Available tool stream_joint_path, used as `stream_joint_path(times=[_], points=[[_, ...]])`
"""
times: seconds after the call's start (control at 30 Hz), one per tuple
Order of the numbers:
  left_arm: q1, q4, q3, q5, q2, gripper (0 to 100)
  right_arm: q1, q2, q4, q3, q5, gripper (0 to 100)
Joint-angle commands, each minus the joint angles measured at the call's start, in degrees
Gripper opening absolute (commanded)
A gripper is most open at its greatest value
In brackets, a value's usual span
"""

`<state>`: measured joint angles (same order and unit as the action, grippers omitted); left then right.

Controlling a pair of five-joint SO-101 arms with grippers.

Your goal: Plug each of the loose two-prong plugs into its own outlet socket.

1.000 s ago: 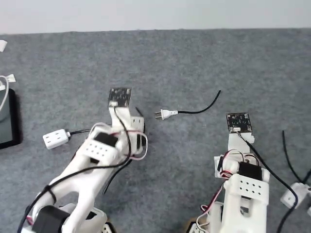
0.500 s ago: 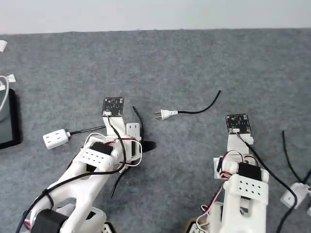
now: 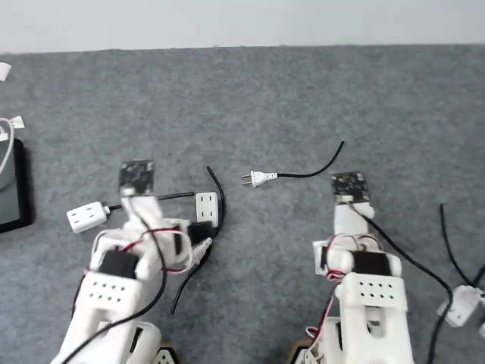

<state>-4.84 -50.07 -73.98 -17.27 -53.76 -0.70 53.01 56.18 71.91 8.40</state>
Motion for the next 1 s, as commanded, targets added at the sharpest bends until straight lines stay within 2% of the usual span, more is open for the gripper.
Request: stream_joint_path(times=[0.0, 0.1, 0.2, 0.33, 0.7, 0.97], points=[[6.59, 3.87, -5.32, 0.7, -5.63, 28, -9.71, 0.66, -0.84, -6.07, -2.2, 1.2], [8.62, 6.95, -8.92, 0.7, -5.89, 28, -18.24, 0.48, -0.92, -9.41, -5.98, 1.2], [11.78, 6.51, -8.4, 0.7, -5.71, 28, -26.59, -0.75, -1.36, -12.48, -11.16, 1.7], [12.13, 6.51, -8.22, 0.7, -5.63, 28, -31.87, -8.92, -6.29, -15.65, -16.97, 7.6], [12.13, 5.19, -7.87, 0.7, -5.63, 28, -34.07, -47.96, -9.01, -39.65, -33.32, 10.2], [12.22, 5.19, -7.87, 2.29, -5.63, 28, -34.68, -60.7, -7.08, -52.57, -35.87, 10.1]])
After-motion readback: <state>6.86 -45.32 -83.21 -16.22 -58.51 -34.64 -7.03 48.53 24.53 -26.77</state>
